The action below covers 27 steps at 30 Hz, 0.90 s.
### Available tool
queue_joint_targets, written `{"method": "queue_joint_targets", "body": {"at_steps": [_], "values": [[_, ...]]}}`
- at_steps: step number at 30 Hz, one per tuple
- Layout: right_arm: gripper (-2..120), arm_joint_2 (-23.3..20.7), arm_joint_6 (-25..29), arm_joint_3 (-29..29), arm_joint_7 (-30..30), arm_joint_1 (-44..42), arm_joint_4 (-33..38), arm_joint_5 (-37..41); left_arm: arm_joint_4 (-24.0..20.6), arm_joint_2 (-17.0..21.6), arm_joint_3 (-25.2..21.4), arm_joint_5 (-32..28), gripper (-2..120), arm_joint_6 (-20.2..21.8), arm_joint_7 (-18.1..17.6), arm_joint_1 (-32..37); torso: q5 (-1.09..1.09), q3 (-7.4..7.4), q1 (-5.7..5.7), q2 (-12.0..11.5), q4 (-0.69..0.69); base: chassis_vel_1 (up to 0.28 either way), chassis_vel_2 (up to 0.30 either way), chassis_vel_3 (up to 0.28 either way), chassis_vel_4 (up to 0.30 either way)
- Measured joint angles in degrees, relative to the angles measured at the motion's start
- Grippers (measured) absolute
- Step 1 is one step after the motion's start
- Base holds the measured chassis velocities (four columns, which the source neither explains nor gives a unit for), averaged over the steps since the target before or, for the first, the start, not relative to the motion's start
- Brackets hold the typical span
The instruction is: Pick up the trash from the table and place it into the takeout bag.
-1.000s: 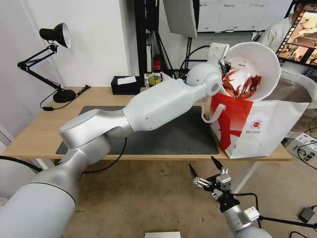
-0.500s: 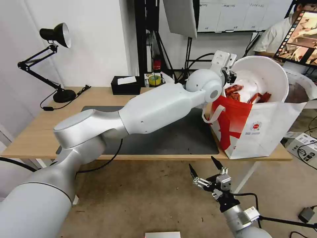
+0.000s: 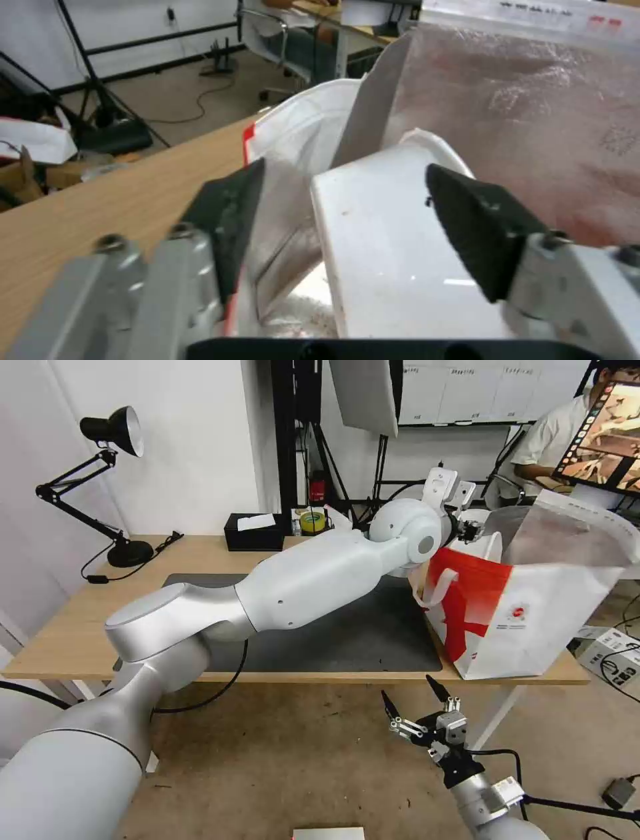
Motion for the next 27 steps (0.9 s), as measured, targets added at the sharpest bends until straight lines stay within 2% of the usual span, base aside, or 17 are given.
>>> {"method": "queue_joint_targets", "body": {"at_steps": [1, 4, 6, 8, 9, 12, 13, 16, 17, 20, 21, 23, 25, 27], "values": [[100, 0.0, 0.0, 0.0, 0.0, 0.0, 0.0, 0.0, 0.0, 0.0, 0.0, 0.0, 74, 0.0, 0.0, 0.0, 0.00, 0.00, 0.00, 0.0, 0.00, 0.000, 0.000, 0.000, 0.000], [100, 0.0, 0.0, 0.0, 0.0, 0.0, 0.0, 0.0, -1.8, 2.6, -0.4, 0.7, 88, -2.0, 0.0, 0.4, 0.00, 0.00, 0.00, 0.0, -0.01, 0.000, 0.000, 0.000, 0.000], [100, 0.0, 0.0, 0.0, 0.0, 0.0, 0.0, 0.0, -2.3, 3.3, -0.4, 1.0, 91, -2.3, 0.0, 0.4, 0.00, 0.00, 0.00, 0.0, 0.00, 0.000, 0.000, 0.000, 0.000], [100, 0.0, 0.0, 0.0, 0.0, 0.0, 0.0, 0.0, -5.6, 7.5, -0.5, 2.0, 99, -3.6, 0.0, 0.8, -0.01, 0.00, 0.00, 0.0, 0.00, 0.000, 0.000, 0.000, 0.000], [100, 0.0, 0.0, 0.0, 0.0, 0.0, 0.0, 0.0, -5.6, 7.5, -0.5, 2.0, 99, -3.6, 0.0, 0.8, -0.01, 0.00, 0.00, 0.0, 0.00, 0.000, 0.000, 0.000, 0.000], [100, 0.0, 0.0, 0.0, 0.0, 0.0, 0.0, 0.0, -11.3, 14.5, -0.5, 3.0, 100, -5.0, 0.7, 1.3, -0.02, 0.00, 0.00, 0.0, 0.01, 0.000, 0.000, 0.000, 0.000], [100, 0.0, 0.0, 0.0, 0.0, 0.0, 0.0, 0.0, -11.3, 14.5, -0.5, 3.0, 100, -5.0, 0.7, 1.3, -0.02, 0.00, 0.00, 0.0, 0.01, 0.000, 0.000, 0.000, 0.000], [100, 0.0, 0.0, 0.0, 0.0, 0.0, 0.0, 0.0, -16.3, 20.6, -0.8, 3.4, 100, -6.9, 0.7, 2.9, -0.03, 0.00, 0.00, 0.0, 0.02, 0.000, 0.000, 0.000, 0.000], [100, 0.0, 0.0, 0.0, 0.0, 0.0, 0.0, 0.0, -16.3, 20.6, -0.8, 3.4, 100, -6.9, 0.7, 2.9, -0.03, 0.00, 0.00, 0.0, 0.02, 0.000, 0.000, 0.000, 0.000], [100, 0.0, 0.0, 0.0, 0.0, 0.0, 0.0, 0.0, -20.6, 26.1, -1.3, 4.8, 100, -11.2, 1.4, 5.9, -0.02, 0.00, 0.00, 0.0, 0.01, 0.000, 0.000, 0.000, 0.000], [100, 0.0, 0.0, 0.0, 0.0, 0.0, 0.0, 0.0, -20.6, 26.1, -1.3, 4.8, 100, -11.2, 1.4, 5.9, -0.02, 0.00, 0.00, 0.0, 0.01, 0.000, 0.000, 0.000, 0.000], [100, 0.0, 0.0, 0.0, 0.0, 0.0, 0.0, 0.0, -22.9, 29.4, -1.9, 6.2, 100, -14.8, 3.1, 8.7, -0.02, 0.00, 0.00, 0.0, 0.00, 0.000, 0.000, 0.000, 0.000], [100, 0.0, 0.0, 0.0, 0.0, 0.0, 0.0, 0.0, -23.9, 30.7, -2.4, 6.9, 100, -15.5, 3.7, 10.0, -0.03, 0.00, 0.00, 0.0, 0.00, 0.000, 0.000, 0.000, 0.000], [100, 0.0, 0.0, 0.0, 0.0, 0.0, 0.0, 0.0, -26.4, 34.2, -3.9, 8.7, 100, -17.3, 4.9, 13.5, -0.03, 0.00, 0.00, 0.0, 0.01, 0.000, 0.000, 0.000, 0.000]]}}
